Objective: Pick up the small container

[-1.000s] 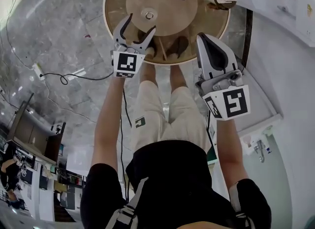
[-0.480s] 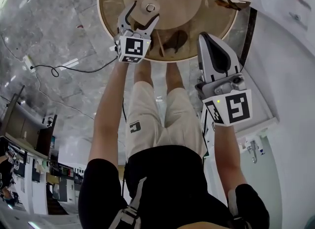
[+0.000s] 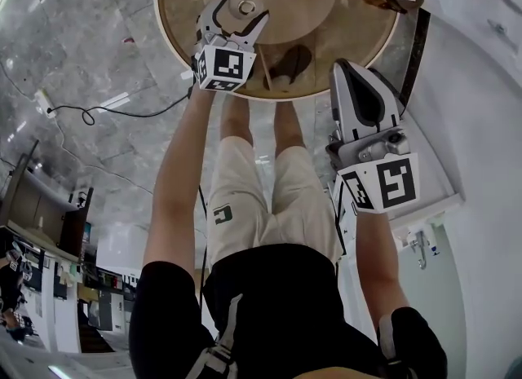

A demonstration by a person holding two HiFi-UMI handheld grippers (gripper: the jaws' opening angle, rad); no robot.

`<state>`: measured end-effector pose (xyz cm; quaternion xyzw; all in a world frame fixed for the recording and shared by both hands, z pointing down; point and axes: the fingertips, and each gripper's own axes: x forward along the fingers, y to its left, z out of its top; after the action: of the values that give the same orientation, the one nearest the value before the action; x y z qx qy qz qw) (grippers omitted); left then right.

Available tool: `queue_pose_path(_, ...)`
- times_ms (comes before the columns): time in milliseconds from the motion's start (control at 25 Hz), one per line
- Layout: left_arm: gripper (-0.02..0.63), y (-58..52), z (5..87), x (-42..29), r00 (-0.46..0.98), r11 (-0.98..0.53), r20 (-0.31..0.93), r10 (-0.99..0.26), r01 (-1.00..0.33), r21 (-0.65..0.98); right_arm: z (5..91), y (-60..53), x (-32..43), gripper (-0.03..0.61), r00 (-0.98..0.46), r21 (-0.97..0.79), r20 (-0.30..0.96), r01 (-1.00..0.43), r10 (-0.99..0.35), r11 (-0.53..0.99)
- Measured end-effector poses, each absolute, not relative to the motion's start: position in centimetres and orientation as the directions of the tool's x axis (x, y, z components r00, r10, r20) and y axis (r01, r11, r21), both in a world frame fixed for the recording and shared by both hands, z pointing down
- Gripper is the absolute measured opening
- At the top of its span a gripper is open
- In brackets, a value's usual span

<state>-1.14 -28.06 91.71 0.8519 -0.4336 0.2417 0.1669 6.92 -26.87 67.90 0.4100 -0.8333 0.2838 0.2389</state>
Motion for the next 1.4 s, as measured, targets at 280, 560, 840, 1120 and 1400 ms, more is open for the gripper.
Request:
queue_pose_path(280, 0.348, -28.8, 92.6, -0.7, 0.491, -0.551, 0.57, -0.658, -0.831, 0.079, 68.1, -26.4, 7.7, 0.003, -0.545, -0.279, 0.637, -0.823, -0.545, 0.495)
queue_pose_path(560, 0.347, -29.0, 92.6, -0.8, 0.478, -0.556, 0.586, -0.654, -0.829, 0.056, 67.9, -26.2, 8.3, 0.003, -0.538, -0.276, 0.642, -0.827, -0.546, 0.49)
queue_pose_path(840, 0.347, -28.8, 92.1, -1.4, 0.453, -0.52, 0.592, -0.667, -0.851, 0.066, 67.2, -26.4, 8.7, 0.003, -0.532, -0.266, 0.641, -0.83, -0.553, 0.49)
queue_pose_path(1120, 0.347, -27.4, 87.7, -3.2, 0.444, -0.488, 0.581, -0.682, -0.868, 0.091, 64.7, -26.8, 8.4, 0.003, -0.521, -0.251, 0.629, -0.839, -0.577, 0.484)
queue_pose_path(1400, 0.347, -24.8, 81.0, -5.3, 0.432, -0.452, 0.58, -0.69, -0.884, 0.121, 59.4, -27.2, 7.3, 0.003, -0.516, -0.218, 0.599, -0.841, -0.613, 0.495)
